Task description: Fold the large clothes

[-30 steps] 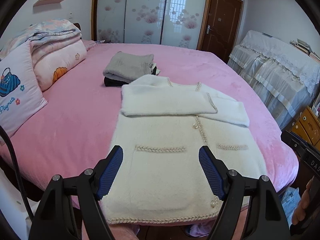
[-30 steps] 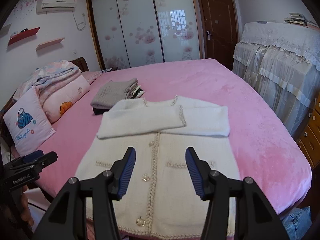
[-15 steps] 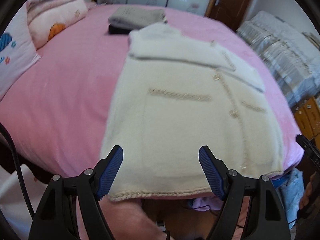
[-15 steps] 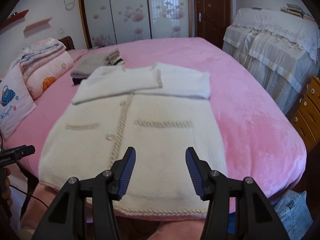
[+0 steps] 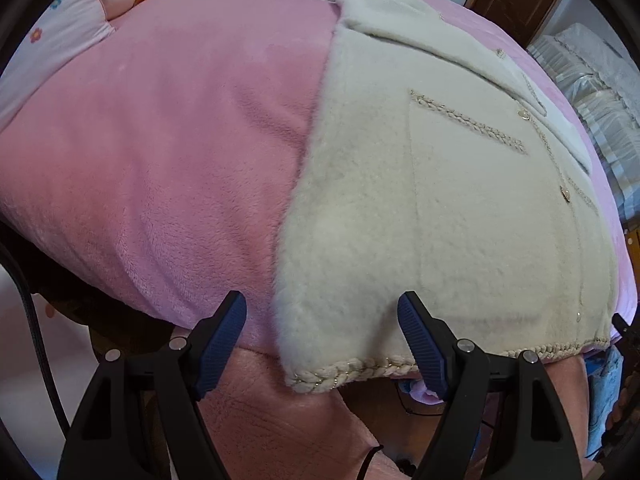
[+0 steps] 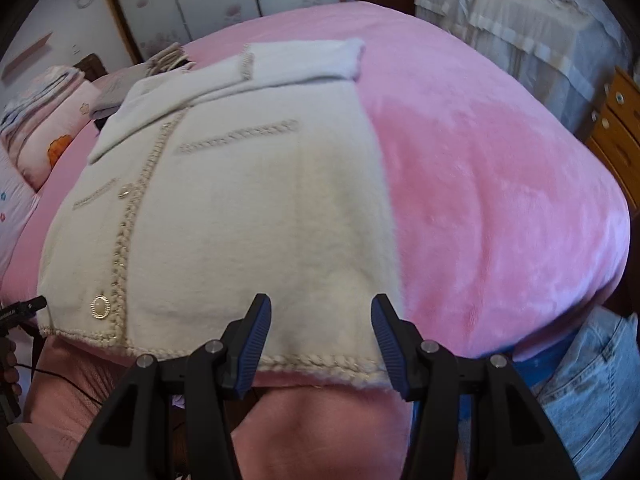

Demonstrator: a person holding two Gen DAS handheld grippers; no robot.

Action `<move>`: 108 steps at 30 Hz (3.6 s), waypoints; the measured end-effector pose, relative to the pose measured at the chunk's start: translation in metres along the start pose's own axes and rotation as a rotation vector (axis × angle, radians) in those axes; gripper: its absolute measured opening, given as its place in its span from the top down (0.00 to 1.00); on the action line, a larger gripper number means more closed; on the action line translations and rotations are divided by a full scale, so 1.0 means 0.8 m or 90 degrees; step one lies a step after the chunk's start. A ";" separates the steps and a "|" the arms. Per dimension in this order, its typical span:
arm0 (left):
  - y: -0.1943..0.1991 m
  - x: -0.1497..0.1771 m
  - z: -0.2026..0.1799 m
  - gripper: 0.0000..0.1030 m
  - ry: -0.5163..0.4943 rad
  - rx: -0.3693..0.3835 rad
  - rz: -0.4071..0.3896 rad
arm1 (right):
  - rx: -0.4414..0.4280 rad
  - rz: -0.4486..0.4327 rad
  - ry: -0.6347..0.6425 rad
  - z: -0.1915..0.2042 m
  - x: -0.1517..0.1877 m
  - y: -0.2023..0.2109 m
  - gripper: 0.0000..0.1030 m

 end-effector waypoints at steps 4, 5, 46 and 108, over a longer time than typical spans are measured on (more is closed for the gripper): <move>-0.011 0.002 0.020 0.25 0.003 0.024 0.009 | 0.007 0.024 -0.035 -0.025 0.010 -0.016 0.49; -0.010 0.003 0.024 0.25 0.008 0.031 0.008 | 0.009 0.029 -0.043 -0.030 0.013 -0.019 0.49; 0.090 -0.103 -0.038 0.94 0.047 0.256 -0.050 | -0.188 -0.102 0.024 0.028 -0.111 0.068 0.88; -0.209 -0.460 -0.096 0.54 -0.188 0.050 -0.049 | -0.043 -0.034 0.053 0.053 -0.405 -0.289 0.69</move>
Point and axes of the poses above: each gripper's, at about its wrist camera, not at the fingertips, and y roughly against the way its jaws point, z to its left, x to its underside, the point moved 1 cm from there along -y, roughly the way its jaws point, and after that the axes turned 6 degrees about -z, right-handed, at the moved point
